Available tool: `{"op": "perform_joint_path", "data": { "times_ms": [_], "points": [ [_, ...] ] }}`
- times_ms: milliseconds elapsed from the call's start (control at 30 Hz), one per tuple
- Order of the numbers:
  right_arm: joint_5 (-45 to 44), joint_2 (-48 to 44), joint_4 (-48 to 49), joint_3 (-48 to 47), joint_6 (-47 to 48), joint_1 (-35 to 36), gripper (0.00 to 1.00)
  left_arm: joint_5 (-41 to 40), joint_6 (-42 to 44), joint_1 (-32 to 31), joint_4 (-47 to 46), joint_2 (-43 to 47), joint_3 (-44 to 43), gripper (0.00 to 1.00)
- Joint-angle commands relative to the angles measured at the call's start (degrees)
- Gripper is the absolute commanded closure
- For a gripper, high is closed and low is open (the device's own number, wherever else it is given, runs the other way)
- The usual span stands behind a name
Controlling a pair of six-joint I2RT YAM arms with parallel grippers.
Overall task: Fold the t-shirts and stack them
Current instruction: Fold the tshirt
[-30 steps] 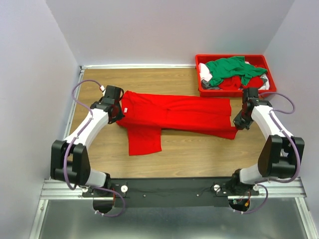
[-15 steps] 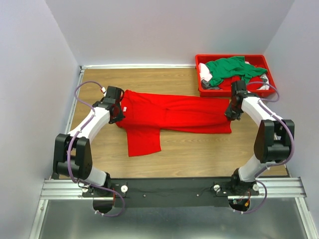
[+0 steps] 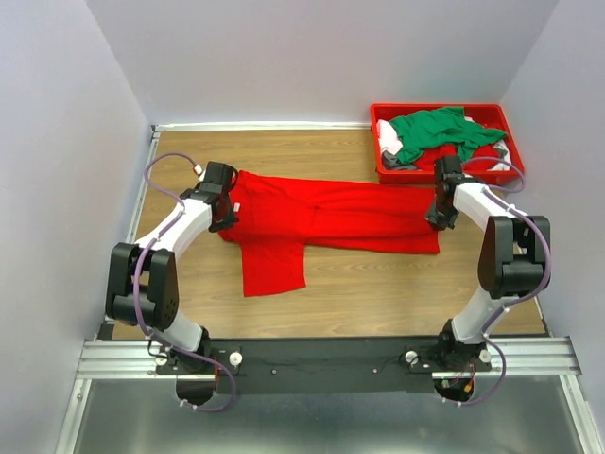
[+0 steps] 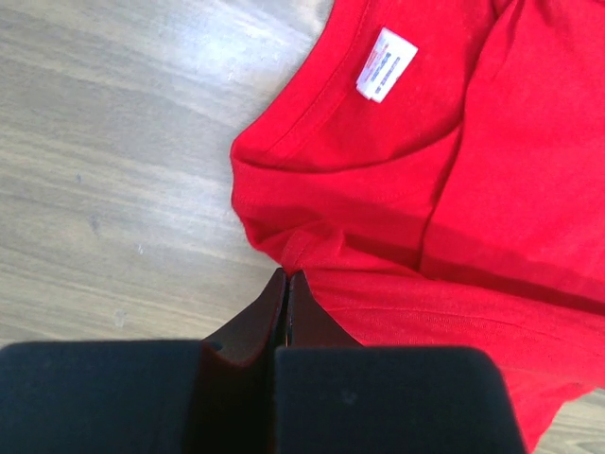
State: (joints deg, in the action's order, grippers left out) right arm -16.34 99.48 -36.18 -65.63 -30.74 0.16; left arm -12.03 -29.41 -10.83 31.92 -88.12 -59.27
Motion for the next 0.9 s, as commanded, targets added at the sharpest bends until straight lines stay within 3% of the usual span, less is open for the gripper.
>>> {"op": "perform_joint_path", "data": {
  "times_ms": [0,200,667,800,867],
  "points": [
    [-4.41,1.50,2.17,0.15,0.24,-0.34,0.96,-3.79,-0.30,0.64,-1.77,-1.00,-1.91,1.00],
    [-3.35,1.86,3.05,0.32,0.95,-0.34,0.94,-4.31,0.05,0.64,-2.74,-1.71,-3.83,0.93],
    [-3.00,1.15,3.84,2.25,1.30,-0.25,0.92,-5.37,2.07,0.11,-3.18,-7.94,-8.15,0.91],
    [-3.17,1.15,3.93,2.69,1.12,-0.34,0.92,-5.55,2.34,0.11,-3.36,-9.09,-8.59,0.84],
    [-2.82,0.72,4.02,2.61,1.38,-0.25,0.86,-5.28,2.43,0.11,-3.44,-9.18,-8.59,0.78]
  ]
}}
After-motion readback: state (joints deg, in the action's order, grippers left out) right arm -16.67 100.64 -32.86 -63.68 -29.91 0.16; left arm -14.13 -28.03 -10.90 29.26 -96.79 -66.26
